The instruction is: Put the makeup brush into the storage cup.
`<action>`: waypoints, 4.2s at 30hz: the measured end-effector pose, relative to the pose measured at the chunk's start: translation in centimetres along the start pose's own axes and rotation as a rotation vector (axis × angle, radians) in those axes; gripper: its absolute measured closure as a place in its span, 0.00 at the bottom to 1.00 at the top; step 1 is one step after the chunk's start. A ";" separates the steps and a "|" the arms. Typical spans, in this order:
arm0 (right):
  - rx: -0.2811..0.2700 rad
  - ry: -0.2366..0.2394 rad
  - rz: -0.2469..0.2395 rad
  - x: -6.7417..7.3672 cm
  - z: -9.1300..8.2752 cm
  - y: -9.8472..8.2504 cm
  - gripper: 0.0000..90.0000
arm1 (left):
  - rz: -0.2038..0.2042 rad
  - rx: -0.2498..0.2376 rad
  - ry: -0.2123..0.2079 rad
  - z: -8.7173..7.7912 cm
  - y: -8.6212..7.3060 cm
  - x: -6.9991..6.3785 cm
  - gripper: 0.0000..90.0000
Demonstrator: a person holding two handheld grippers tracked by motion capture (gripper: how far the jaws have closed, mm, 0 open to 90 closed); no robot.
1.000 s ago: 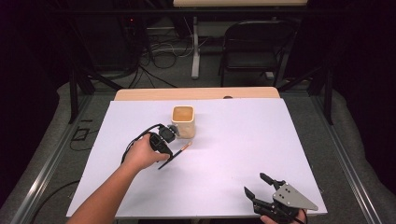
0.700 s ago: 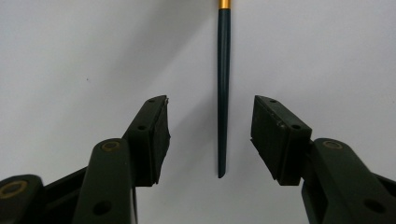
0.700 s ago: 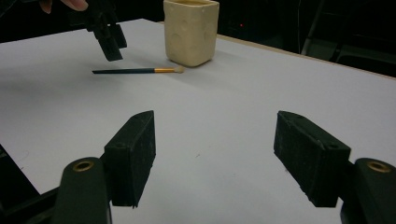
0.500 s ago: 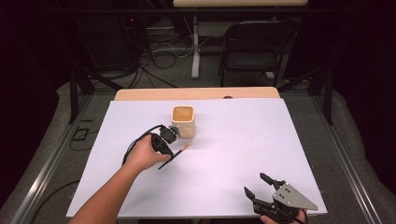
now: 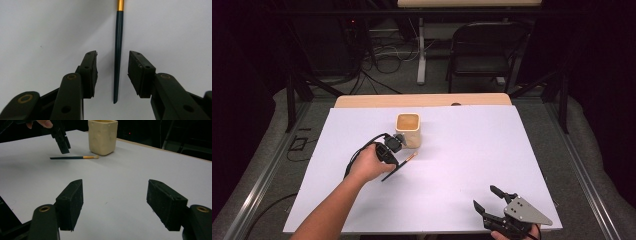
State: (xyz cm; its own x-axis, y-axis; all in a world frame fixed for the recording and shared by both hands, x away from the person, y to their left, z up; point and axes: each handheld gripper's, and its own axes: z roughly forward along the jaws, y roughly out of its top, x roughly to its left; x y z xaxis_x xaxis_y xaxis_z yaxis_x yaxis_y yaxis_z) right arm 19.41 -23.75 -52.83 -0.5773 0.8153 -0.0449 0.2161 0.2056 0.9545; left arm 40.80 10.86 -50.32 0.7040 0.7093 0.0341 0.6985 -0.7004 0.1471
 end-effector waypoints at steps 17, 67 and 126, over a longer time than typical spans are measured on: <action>0.001 0.004 0.001 0.0 0.0 0.0 0.32 | -0.004 0.025 -0.020 1.2 0.9 -0.3 0.73; 0.004 0.014 -0.007 0.0 -0.1 0.0 0.32 | -0.021 0.088 -0.028 2.5 2.7 -0.4 0.92; 0.006 0.005 0.001 -0.1 0.0 -0.1 0.32 | 0.013 -0.129 -0.103 -2.5 0.1 -0.3 0.93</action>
State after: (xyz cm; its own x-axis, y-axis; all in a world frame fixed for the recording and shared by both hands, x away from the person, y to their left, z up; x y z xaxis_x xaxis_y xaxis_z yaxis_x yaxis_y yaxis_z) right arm 19.46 -23.84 -52.89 -0.5811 0.8127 -0.0423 0.2213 0.2078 0.9528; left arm 40.32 10.82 -47.85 0.7270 0.6837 -0.0637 0.6716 -0.6886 0.2735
